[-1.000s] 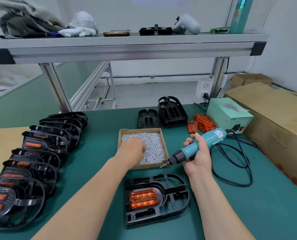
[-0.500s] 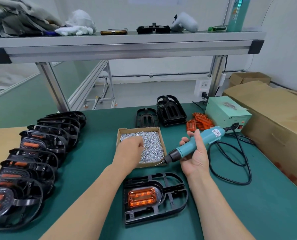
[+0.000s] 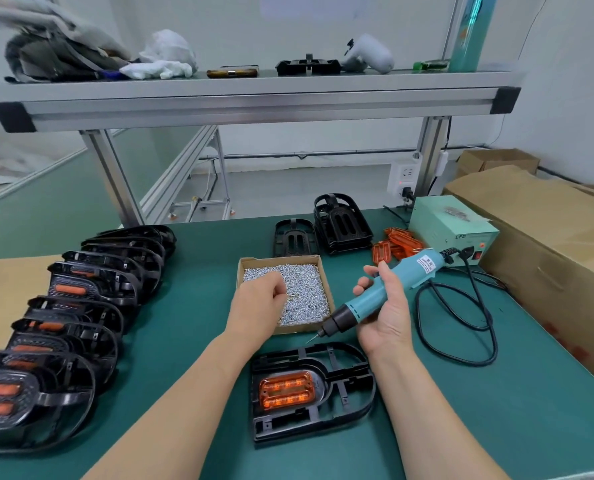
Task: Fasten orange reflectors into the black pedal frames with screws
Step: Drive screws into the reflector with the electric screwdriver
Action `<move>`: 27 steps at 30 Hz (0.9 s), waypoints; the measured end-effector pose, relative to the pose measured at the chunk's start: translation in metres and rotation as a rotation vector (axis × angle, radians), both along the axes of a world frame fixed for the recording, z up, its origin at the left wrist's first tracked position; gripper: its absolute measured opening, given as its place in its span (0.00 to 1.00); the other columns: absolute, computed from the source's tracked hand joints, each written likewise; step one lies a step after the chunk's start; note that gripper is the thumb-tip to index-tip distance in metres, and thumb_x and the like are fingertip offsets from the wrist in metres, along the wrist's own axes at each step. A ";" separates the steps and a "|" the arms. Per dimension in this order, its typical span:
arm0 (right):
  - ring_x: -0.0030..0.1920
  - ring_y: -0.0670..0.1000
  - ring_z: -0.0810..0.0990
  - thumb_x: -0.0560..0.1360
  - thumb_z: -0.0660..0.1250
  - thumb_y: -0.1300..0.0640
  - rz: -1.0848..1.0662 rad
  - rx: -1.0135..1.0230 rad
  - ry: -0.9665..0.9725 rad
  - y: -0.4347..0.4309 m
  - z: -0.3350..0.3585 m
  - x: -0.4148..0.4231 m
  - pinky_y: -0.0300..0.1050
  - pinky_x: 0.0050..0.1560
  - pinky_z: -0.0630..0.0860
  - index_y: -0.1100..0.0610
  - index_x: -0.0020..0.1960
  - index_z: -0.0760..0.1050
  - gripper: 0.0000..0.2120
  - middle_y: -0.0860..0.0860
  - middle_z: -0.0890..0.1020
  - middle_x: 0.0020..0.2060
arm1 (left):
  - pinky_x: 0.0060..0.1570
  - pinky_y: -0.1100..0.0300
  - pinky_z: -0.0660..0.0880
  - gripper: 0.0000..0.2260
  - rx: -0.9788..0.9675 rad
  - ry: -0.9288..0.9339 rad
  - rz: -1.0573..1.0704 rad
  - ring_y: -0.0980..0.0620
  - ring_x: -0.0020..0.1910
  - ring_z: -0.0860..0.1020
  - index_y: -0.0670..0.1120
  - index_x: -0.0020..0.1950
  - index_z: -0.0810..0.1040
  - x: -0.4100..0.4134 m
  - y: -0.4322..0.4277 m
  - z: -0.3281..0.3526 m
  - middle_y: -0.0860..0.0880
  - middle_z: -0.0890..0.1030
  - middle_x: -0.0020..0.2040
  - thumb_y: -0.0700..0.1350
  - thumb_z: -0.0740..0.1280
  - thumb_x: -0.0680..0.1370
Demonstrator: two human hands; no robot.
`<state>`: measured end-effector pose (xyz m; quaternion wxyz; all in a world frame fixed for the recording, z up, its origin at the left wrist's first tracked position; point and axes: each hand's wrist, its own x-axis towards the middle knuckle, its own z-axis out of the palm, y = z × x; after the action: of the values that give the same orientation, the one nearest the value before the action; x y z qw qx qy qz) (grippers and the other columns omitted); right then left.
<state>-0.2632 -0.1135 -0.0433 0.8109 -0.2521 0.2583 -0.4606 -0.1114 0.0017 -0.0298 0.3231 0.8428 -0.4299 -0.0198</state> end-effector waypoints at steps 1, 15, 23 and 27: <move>0.30 0.46 0.77 0.75 0.72 0.50 -0.002 0.000 0.003 0.000 0.002 -0.001 0.37 0.32 0.76 0.54 0.45 0.79 0.08 0.49 0.78 0.33 | 0.44 0.54 0.78 0.06 -0.018 0.020 -0.003 0.52 0.39 0.79 0.47 0.41 0.78 -0.001 0.001 0.000 0.53 0.81 0.37 0.38 0.66 0.76; 0.29 0.48 0.79 0.76 0.72 0.57 -0.069 -0.148 0.070 0.028 0.040 -0.008 0.37 0.33 0.78 0.57 0.46 0.80 0.04 0.50 0.79 0.29 | 0.38 0.62 0.79 0.05 -0.405 0.986 0.001 0.51 0.34 0.81 0.37 0.48 0.77 -0.052 0.047 0.008 0.41 0.84 0.38 0.30 0.67 0.75; 0.28 0.46 0.75 0.74 0.73 0.59 -0.181 -0.054 0.012 0.044 0.053 -0.010 0.37 0.31 0.74 0.53 0.45 0.75 0.07 0.48 0.77 0.29 | 0.40 0.63 0.79 0.04 -0.515 1.177 -0.010 0.50 0.37 0.81 0.37 0.47 0.80 -0.069 0.064 0.005 0.41 0.82 0.39 0.30 0.67 0.77; 0.28 0.46 0.75 0.73 0.73 0.58 -0.250 -0.027 0.011 0.048 0.059 -0.011 0.39 0.34 0.73 0.53 0.46 0.74 0.08 0.48 0.76 0.29 | 0.38 0.65 0.78 0.04 -0.526 1.245 -0.001 0.54 0.35 0.79 0.36 0.49 0.80 -0.075 0.068 0.006 0.44 0.81 0.39 0.31 0.67 0.77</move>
<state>-0.2737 -0.0656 0.0160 0.7422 -0.2312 0.2859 -0.5603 -0.1865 0.0701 -0.0238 0.7048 0.5676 -0.1545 -0.3964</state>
